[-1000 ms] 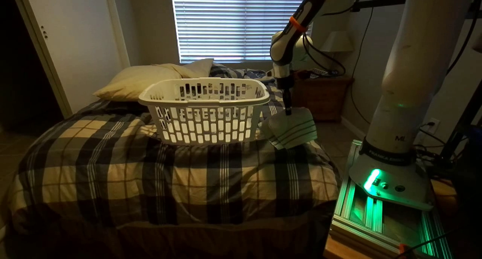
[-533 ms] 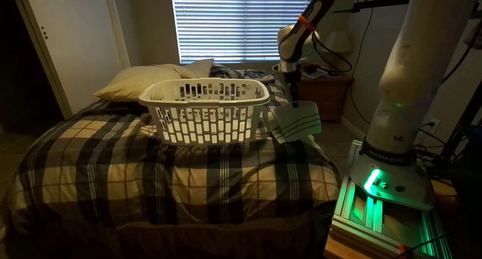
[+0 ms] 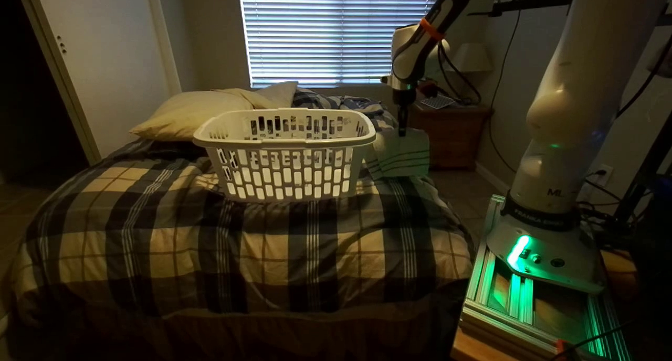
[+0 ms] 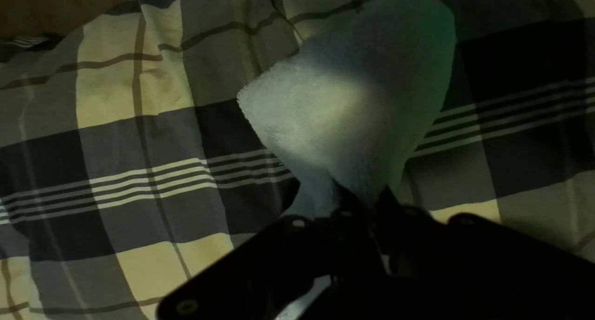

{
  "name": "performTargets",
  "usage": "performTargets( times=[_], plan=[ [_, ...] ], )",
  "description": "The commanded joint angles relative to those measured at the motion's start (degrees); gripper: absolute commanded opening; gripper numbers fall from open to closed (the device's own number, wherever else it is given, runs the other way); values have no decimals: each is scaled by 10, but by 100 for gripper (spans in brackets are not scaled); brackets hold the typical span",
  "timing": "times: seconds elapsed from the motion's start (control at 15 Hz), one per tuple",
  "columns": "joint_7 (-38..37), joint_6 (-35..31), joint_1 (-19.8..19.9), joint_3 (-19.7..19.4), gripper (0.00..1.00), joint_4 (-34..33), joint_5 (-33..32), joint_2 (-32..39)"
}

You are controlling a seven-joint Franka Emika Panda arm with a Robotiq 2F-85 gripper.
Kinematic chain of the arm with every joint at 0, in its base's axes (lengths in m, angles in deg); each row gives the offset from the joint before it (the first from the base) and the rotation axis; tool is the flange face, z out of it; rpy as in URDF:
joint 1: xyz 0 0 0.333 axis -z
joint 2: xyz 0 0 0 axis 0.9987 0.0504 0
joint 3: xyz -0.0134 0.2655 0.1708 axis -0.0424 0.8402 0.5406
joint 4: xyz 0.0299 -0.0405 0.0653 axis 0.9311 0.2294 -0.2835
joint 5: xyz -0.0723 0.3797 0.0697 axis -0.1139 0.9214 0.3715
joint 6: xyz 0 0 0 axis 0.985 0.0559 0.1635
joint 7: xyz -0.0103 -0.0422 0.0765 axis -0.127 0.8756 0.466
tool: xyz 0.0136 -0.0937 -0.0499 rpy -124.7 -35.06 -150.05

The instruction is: Remove the towel from the laundry basket and put it on the bed

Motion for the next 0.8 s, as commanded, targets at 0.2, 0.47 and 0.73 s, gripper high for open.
performTargets(
  times=[0.2,0.47,0.73],
  plan=[
    [-59,-46,12,-7,5,-25,-44,34],
    [-41,-45,12,2,5,-36,-4,47],
    [-26,-34,-2,38,5,-26,58,67]
  ],
)
